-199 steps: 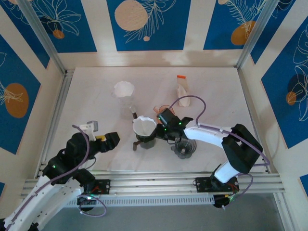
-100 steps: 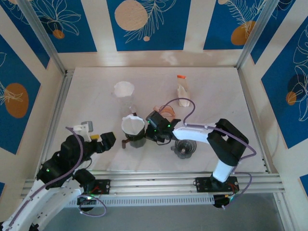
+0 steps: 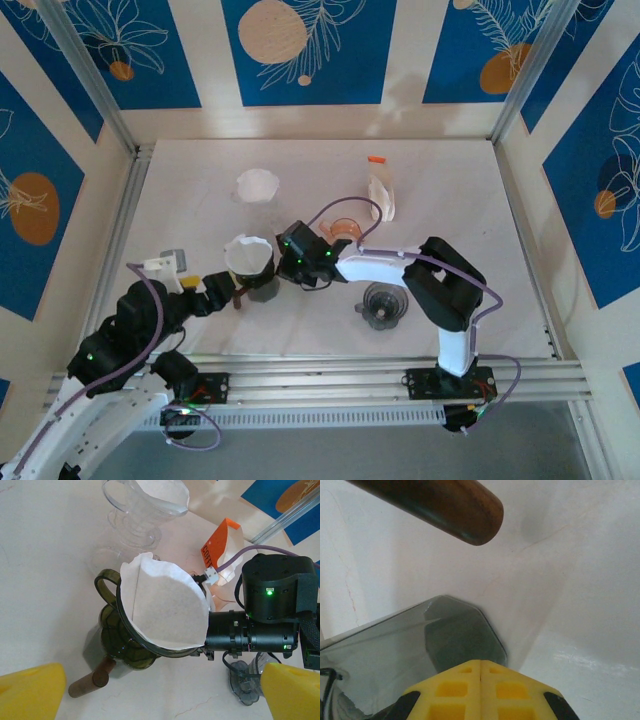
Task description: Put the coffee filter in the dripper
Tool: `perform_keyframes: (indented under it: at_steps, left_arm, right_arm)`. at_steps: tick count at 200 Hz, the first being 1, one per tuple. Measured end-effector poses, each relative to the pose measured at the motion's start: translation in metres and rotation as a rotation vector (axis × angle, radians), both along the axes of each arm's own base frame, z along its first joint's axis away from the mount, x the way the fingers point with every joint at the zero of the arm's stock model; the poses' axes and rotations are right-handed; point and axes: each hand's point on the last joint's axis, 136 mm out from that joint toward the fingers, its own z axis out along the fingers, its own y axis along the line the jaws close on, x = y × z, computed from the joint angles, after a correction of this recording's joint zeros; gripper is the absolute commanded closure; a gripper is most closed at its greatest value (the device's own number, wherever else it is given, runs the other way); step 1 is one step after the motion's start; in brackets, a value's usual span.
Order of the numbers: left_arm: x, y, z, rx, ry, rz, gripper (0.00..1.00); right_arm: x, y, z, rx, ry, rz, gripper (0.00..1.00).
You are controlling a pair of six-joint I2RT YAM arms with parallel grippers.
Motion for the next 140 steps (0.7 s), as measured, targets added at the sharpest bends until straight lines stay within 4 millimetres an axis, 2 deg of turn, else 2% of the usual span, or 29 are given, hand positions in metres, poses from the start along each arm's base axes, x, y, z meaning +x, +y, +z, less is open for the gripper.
perform_keyframes:
  at_steps: [21, 48, 62, 80, 100, 125, 140]
  left_arm:
    - [-0.001, 0.0, -0.001, 0.002, 0.004, 0.0, 0.0]
    - [-0.004, 0.003, -0.004, 0.007, 0.011, 0.001, 0.0]
    - [-0.006, 0.005, -0.003, 0.004, 0.008, 0.002, 0.0]
    - [-0.008, 0.008, -0.005, -0.002, 0.009, 0.012, 0.02]
    - [-0.01, 0.011, -0.019, -0.023, 0.032, 0.035, 0.12]
    - [-0.012, 0.012, -0.053, -0.042, 0.106, 0.068, 0.31]
    - [-0.012, 0.012, -0.072, -0.052, 0.153, 0.09, 0.38]
  right_arm:
    - [-0.006, -0.011, 0.004, -0.007, -0.011, -0.008, 0.93]
    - [-0.018, -0.026, 0.025, -0.004, -0.064, -0.013, 0.88]
    - [-0.031, -0.031, 0.035, 0.001, -0.1, 0.001, 0.83]
    - [-0.055, -0.036, 0.039, -0.014, -0.143, 0.044, 0.72]
    - [-0.079, -0.035, 0.034, -0.056, -0.202, 0.126, 0.53]
    - [-0.098, -0.031, 0.021, -0.091, -0.297, 0.248, 0.45]
    - [-0.105, -0.028, 0.013, -0.103, -0.362, 0.323, 0.4]
